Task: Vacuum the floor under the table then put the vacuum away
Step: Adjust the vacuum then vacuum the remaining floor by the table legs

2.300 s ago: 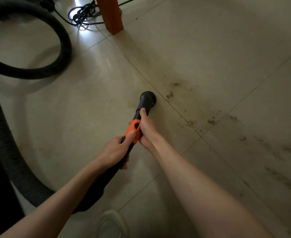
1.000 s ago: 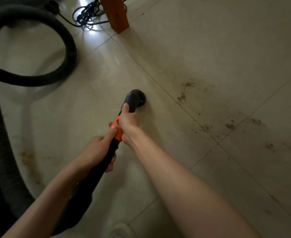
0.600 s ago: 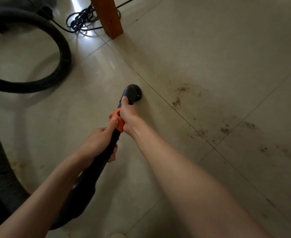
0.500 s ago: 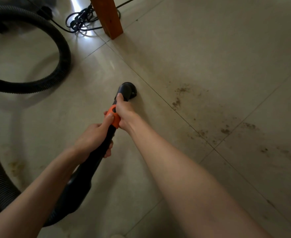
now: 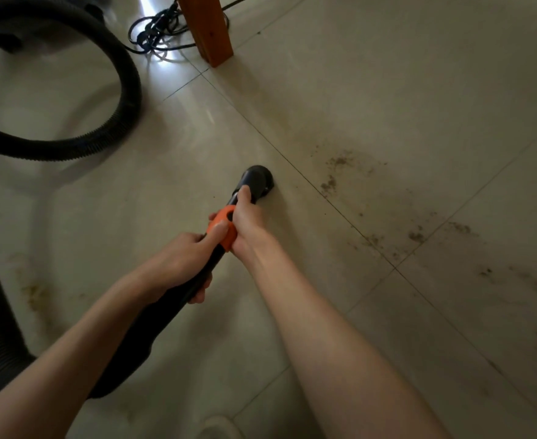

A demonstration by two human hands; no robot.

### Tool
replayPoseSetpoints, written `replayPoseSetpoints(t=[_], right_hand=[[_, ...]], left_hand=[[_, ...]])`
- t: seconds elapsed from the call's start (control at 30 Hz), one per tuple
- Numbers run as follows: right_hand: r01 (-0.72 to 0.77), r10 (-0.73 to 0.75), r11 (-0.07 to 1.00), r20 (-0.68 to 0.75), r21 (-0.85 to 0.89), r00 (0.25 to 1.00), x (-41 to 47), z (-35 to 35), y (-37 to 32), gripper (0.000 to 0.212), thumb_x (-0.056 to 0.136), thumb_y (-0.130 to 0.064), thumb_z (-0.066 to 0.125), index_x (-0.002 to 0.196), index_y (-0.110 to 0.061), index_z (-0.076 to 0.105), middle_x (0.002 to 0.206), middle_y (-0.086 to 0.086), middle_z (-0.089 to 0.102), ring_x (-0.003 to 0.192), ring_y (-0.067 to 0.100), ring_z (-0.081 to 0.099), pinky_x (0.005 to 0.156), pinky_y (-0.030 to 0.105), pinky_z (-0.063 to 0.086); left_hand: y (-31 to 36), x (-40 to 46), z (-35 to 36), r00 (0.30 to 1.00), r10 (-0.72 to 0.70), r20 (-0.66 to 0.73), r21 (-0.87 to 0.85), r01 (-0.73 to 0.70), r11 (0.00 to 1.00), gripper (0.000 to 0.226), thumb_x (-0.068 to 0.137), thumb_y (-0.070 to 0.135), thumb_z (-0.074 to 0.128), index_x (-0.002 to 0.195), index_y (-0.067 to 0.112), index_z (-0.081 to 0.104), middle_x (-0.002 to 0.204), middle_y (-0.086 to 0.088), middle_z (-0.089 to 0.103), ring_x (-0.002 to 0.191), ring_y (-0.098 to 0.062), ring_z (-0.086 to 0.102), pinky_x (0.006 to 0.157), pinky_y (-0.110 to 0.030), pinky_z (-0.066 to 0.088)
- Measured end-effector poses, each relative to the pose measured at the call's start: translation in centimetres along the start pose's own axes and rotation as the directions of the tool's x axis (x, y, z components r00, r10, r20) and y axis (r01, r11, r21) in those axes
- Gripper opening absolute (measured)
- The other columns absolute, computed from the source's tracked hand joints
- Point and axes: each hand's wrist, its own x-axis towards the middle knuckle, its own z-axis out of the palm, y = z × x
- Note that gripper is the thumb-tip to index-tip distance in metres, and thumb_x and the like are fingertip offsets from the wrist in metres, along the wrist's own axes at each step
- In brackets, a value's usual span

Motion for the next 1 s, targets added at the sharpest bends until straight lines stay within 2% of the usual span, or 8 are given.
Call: replayPoseSetpoints(t=[0.2, 0.4, 0.57, 0.67, 0.77, 0.9, 1.0], right_hand=[[-0.026, 0.026, 1.0, -0.023, 0.006, 0.999, -2.3, -1.3, 1.6, 0.041, 0.1, -0.046, 0.033, 0.098, -0.007, 0.044, 0.063, 0.01, 0.058, 0.059, 0.02, 0.056, 0.083, 0.04, 0.051], [-0.028, 0.027, 0.999, -0.076, -0.015, 0.997, -3.7, -4.2, 2.2, 0.041, 0.1, -0.047, 0.032, 0.094, -0.009, 0.044, 0.069, 0.011, 0.061, 0.062, 0.02, 0.058, 0.08, 0.038, 0.052], [0.013, -0.019, 0.999, -0.117, -0.047, 0.993, -3.7, -5.6, 0.6, 0.045, 0.1, -0.047, 0.032, 0.098, -0.004, 0.045, 0.069, 0.012, 0.06, 0.063, 0.022, 0.058, 0.077, 0.039, 0.052], [0.042, -0.049, 0.998, -0.13, -0.055, 0.99, -3.2, -5.3, -1.1, 0.045, 0.101, -0.044, 0.034, 0.085, -0.004, 0.044, 0.066, 0.014, 0.058, 0.059, 0.024, 0.056, 0.072, 0.039, 0.052], [0.057, -0.065, 0.996, -0.122, -0.074, 0.99, -2.4, -4.9, -2.3, 0.044, 0.1, -0.046, 0.035, 0.088, -0.005, 0.044, 0.067, 0.014, 0.059, 0.062, 0.025, 0.057, 0.08, 0.041, 0.052], [0.069, -0.081, 0.993, -0.131, -0.092, 0.988, -1.5, -4.7, -3.6, 0.043, 0.099, -0.047, 0.036, 0.101, -0.005, 0.043, 0.068, 0.014, 0.059, 0.061, 0.024, 0.058, 0.077, 0.038, 0.054], [0.086, -0.099, 0.992, -0.151, -0.096, 0.984, -1.0, -4.6, -4.5, 0.043, 0.099, -0.046, 0.037, 0.091, -0.005, 0.044, 0.066, 0.013, 0.058, 0.058, 0.021, 0.058, 0.079, 0.039, 0.055]], left_hand=[[-0.9, -2.0, 1.2, 0.999, -0.023, 0.037, 0.02, 0.022, 1.0, 0.06, 0.091, 0.06, 0.034, 0.077, 0.004, 0.049, 0.042, -0.006, 0.052, 0.036, -0.023, 0.051, 0.041, -0.026, 0.044], [-0.9, -3.4, 3.5, 0.996, 0.001, 0.087, 0.047, -0.006, 0.999, 0.059, 0.091, 0.06, 0.033, 0.079, 0.005, 0.05, 0.046, -0.005, 0.054, 0.035, -0.019, 0.052, 0.04, -0.024, 0.045], [0.4, -2.8, 4.8, 0.992, 0.06, 0.108, 0.005, -0.061, 0.998, 0.058, 0.093, 0.059, 0.032, 0.08, 0.004, 0.049, 0.049, -0.007, 0.053, 0.034, -0.019, 0.051, 0.038, -0.022, 0.044], [1.3, -1.8, 4.7, 0.99, 0.084, 0.114, -0.033, -0.081, 0.996, 0.06, 0.093, 0.06, 0.031, 0.078, 0.005, 0.048, 0.049, -0.007, 0.052, 0.036, -0.019, 0.051, 0.04, -0.024, 0.044], [2.2, -0.8, 4.4, 0.991, 0.094, 0.099, -0.067, -0.088, 0.994, 0.062, 0.092, 0.061, 0.031, 0.077, 0.004, 0.048, 0.051, -0.009, 0.052, 0.036, -0.019, 0.05, 0.041, -0.025, 0.045], [3.2, 0.2, 4.4, 0.988, 0.112, 0.106, -0.081, -0.103, 0.991, 0.061, 0.093, 0.061, 0.03, 0.08, 0.004, 0.048, 0.055, -0.009, 0.052, 0.036, -0.018, 0.051, 0.042, -0.024, 0.045], [3.8, 0.7, 4.2, 0.985, 0.132, 0.112, -0.085, -0.123, 0.989, 0.06, 0.093, 0.062, 0.028, 0.081, 0.006, 0.049, 0.055, -0.007, 0.054, 0.039, -0.017, 0.052, 0.044, -0.025, 0.047]])
